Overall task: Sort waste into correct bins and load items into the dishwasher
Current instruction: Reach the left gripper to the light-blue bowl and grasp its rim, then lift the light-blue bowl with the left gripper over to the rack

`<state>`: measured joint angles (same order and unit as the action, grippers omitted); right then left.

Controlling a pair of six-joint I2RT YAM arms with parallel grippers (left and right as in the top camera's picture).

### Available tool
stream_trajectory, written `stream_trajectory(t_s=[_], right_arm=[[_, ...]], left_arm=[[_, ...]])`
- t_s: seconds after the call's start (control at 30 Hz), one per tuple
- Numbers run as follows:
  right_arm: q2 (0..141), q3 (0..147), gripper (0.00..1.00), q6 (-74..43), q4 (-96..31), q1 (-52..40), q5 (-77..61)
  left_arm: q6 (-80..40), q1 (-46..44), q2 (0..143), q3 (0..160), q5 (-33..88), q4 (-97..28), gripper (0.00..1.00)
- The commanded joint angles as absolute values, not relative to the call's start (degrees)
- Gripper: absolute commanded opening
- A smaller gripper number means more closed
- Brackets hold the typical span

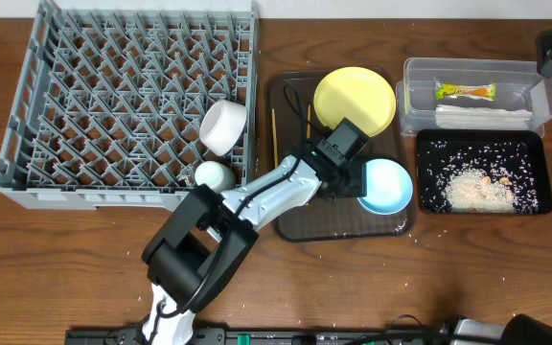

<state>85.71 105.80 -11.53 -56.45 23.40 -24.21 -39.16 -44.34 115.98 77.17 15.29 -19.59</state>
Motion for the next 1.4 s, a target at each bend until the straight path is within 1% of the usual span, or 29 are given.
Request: stream_trajectory(t_s=[0.0, 0.1, 0.27, 0.33, 0.37, 0.5, 0.53, 0.57, 0.6, 0.77, 0.9, 1.0, 1.07, 1.1, 1.13, 1.3, 1.37], right_arm=[[86.00, 105.73, 0.99, -12.16, -56.69, 23.99, -24.86], [86.00, 105.73, 0.99, -12.16, -56.69, 23.99, -24.86], [86.00, 105.73, 0.99, -12.16, -56.69, 23.99, -24.86], [86.00, 105.73, 0.99, -12.16, -56.69, 23.99, -24.86], [86.00, 105.73, 0.99, -12.16, -56.69, 23.99, -24.86], [86.00, 105.73, 0.99, -12.16, -56.69, 23.99, -24.86], [86.00, 105.73, 0.99, -12.16, -56.69, 23.99, -24.86], [86.00, 105.73, 0.99, -12.16, -56.69, 23.99, -24.86], [86.00, 105.73, 0.99, -12.16, -56.69, 23.99, -24.86], [86.00, 105.73, 0.99, -12.16, -56.69, 23.99, -24.86], [86.00, 105.73, 0.99, -12.16, -56.69, 23.99, -24.86], [86.00, 105.73, 0.99, -12.16, -56.69, 23.99, -24.86], [86.00, 105.73, 0.99, -12.16, -56.69, 23.99, -24.86], [86.00, 105.73, 0.99, -12.16, -56.69, 23.99, -24.86], [86.00, 105.73, 0.99, -12.16, -56.69, 23.99, -24.86], [86.00, 105.73, 0.99, -12.16, -56.69, 23.99, -24.86], [86.00, 105.73, 0.99, -12.16, -56.69, 23.99, -24.86]], left_arm=[[-38.61, -43.79, 116.64, 78.00, 16.53, -18.85, 0.57], [-38.17, -43.55, 118.15, 78.98, 16.64, -18.57, 0.57], [-32.73, -42.26, 123.44, 83.44, 20.45, -18.94, 0.57], [-31.29, -42.13, 124.44, 84.18, 22.06, -18.85, 0.55], [-31.27, -42.13, 124.55, 84.18, 21.80, -18.96, 0.50], [-31.09, -42.15, 124.55, 84.18, 21.04, -19.38, 0.21], [-31.09, -42.11, 124.55, 84.18, 20.60, -19.77, 0.19], [-31.09, -42.00, 124.55, 84.18, 20.14, -20.36, 0.09], [-31.07, -41.82, 124.53, 84.18, 19.99, -20.73, 0.08], [-31.14, -40.05, 123.48, 84.20, 20.03, -23.94, 0.07], [-29.23, -38.37, 119.11, 84.20, 17.98, -27.27, 0.07], [-24.62, -36.86, 112.97, 84.20, 8.27, -31.97, 0.07], [-21.41, -36.01, 108.99, 84.20, -1.48, -34.37, 0.07], [-18.87, -35.29, 105.86, 84.20, -9.72, -35.16, 0.08], [-17.10, -34.79, 104.27, 84.20, -13.80, -35.11, 0.08], [-7.16, -30.24, 98.54, 84.20, -34.41, -29.87, 0.07], [-3.29, -27.97, 98.41, 84.20, -40.21, -26.11, 0.07]])
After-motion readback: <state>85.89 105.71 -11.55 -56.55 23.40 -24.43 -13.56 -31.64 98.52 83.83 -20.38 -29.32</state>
